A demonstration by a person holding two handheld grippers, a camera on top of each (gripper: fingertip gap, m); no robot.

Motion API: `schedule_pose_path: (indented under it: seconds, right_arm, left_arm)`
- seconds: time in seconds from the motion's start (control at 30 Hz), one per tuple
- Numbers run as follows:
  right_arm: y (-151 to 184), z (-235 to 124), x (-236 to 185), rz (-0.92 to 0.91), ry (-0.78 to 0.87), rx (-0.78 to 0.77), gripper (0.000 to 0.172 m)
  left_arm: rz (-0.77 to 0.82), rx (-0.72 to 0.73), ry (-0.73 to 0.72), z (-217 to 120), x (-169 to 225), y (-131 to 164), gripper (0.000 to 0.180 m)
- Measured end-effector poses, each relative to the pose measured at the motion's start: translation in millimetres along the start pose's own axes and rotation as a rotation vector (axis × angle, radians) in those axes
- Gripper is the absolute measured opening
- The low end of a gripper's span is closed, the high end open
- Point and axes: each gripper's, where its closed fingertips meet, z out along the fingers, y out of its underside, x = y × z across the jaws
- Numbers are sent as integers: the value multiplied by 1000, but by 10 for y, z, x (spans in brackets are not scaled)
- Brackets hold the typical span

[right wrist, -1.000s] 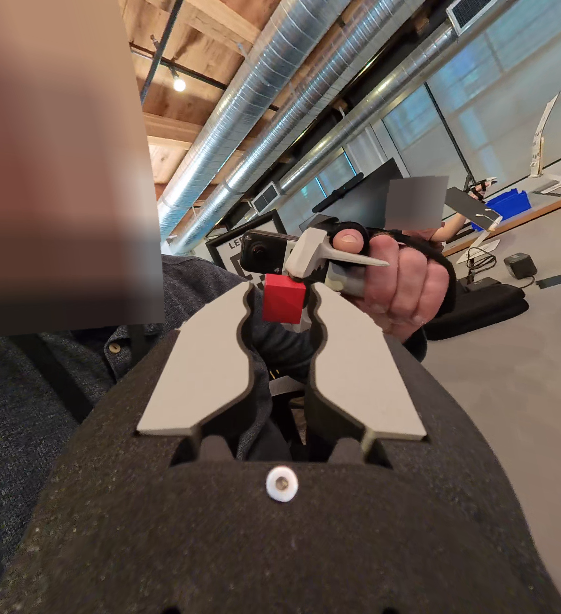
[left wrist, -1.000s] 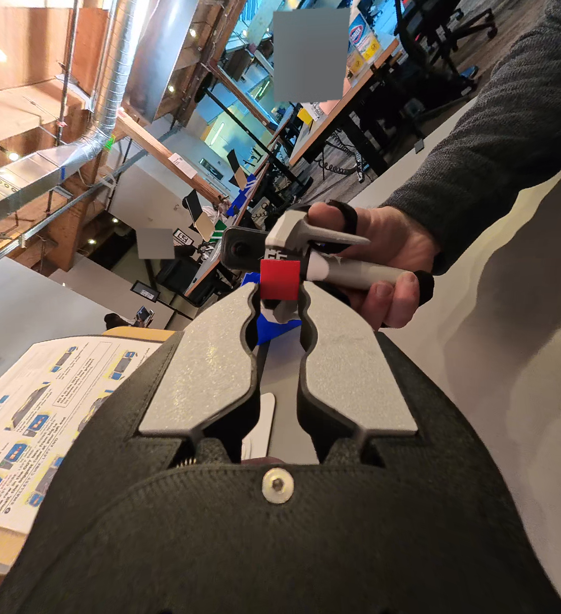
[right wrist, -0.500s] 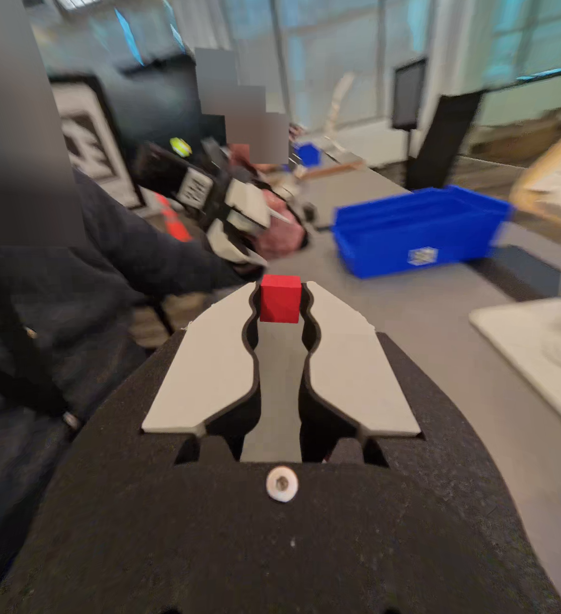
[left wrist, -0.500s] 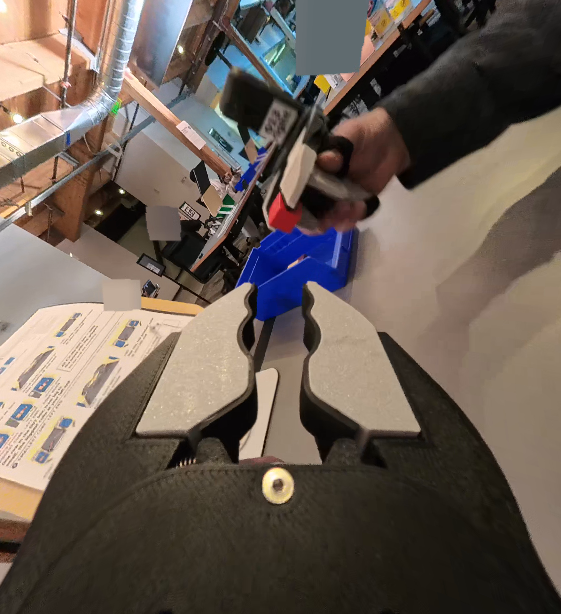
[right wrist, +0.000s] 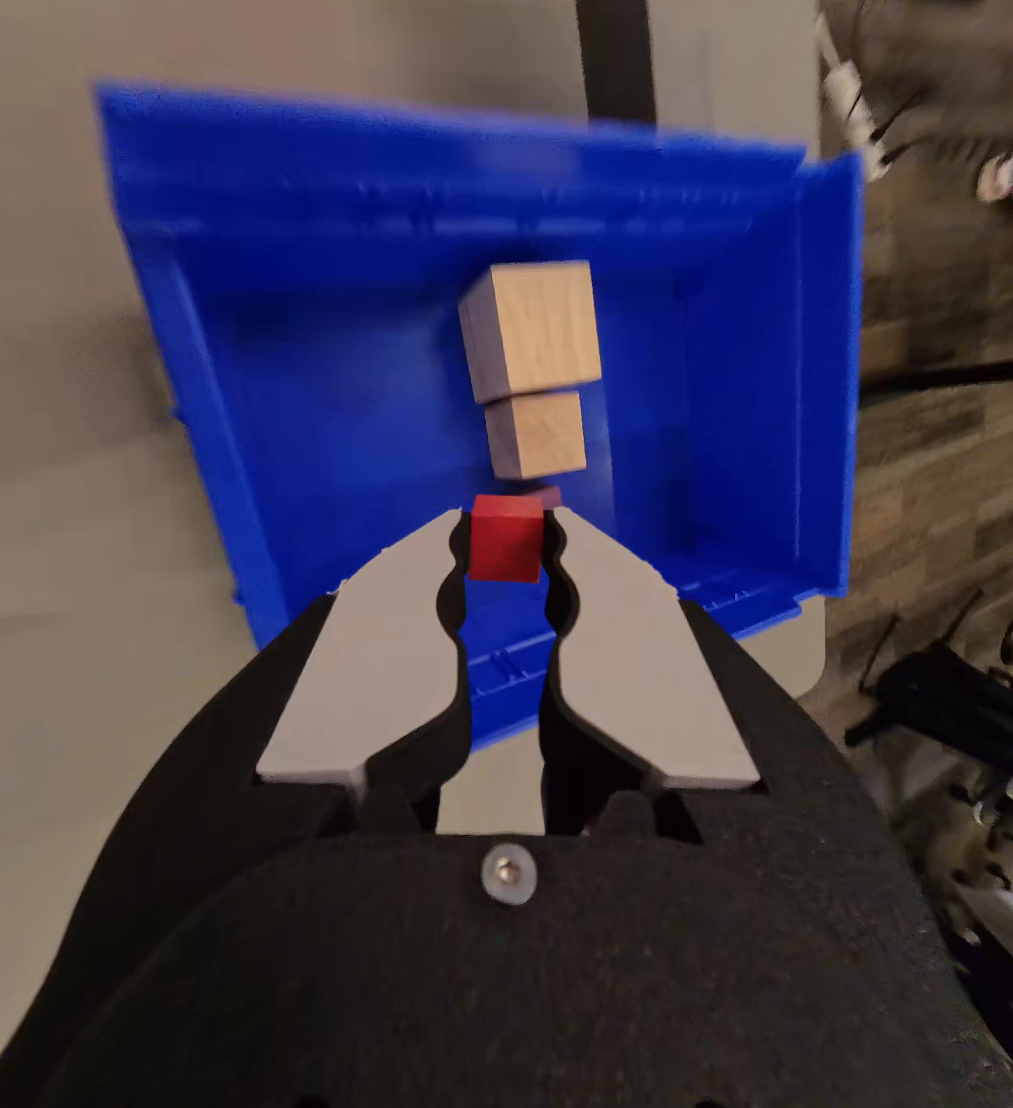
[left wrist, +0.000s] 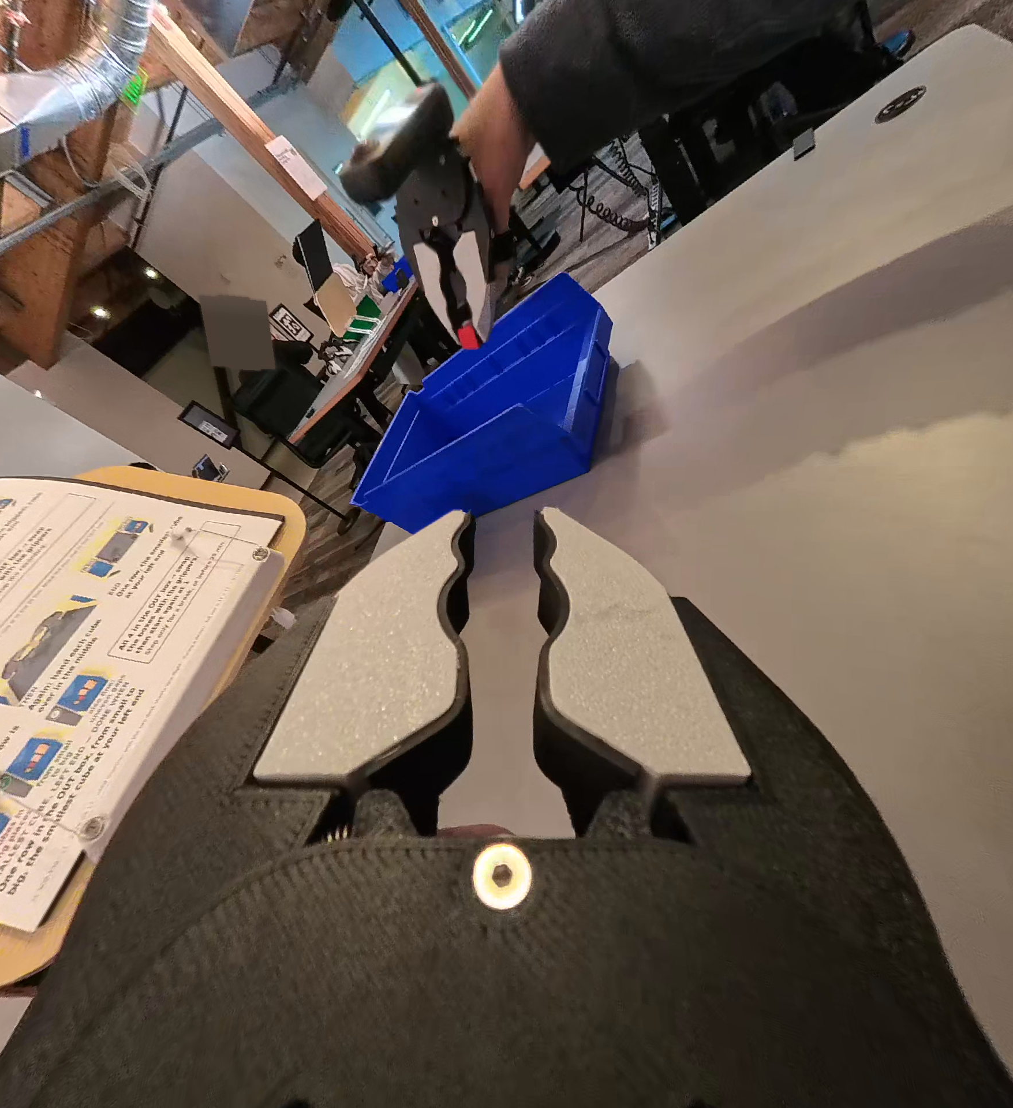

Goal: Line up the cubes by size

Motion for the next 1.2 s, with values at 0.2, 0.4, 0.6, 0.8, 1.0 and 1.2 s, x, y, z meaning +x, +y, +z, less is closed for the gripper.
schedule_pose_path:
  seconds: [0.2,0.4,0.6,0.8,1.0,1.2]
  right_arm:
    - [401,437,171,-70,-92,-225,22]
    - [619,705,220,-150,-184,-402,23]
    - [727,840,271,-195,-230,-508,23]
    - [764,939,242,-251,-284,-593,23]
    - [853,1024,180,-262,-323,-644,23]
    - [895,1062,189,-264,-324,-694,23]
  left_arm:
    - [-10,-13,15,65,44,82,18]
    - [-21,-17,27,95,72,145,17]
    - [-28,-17,25,83,68,192,17]
    - [-36,-9,18,76,56,208,17]
    - [-39,-4,18,65,58,226,16]
    - [-44,-3,14,53,41,239,17]
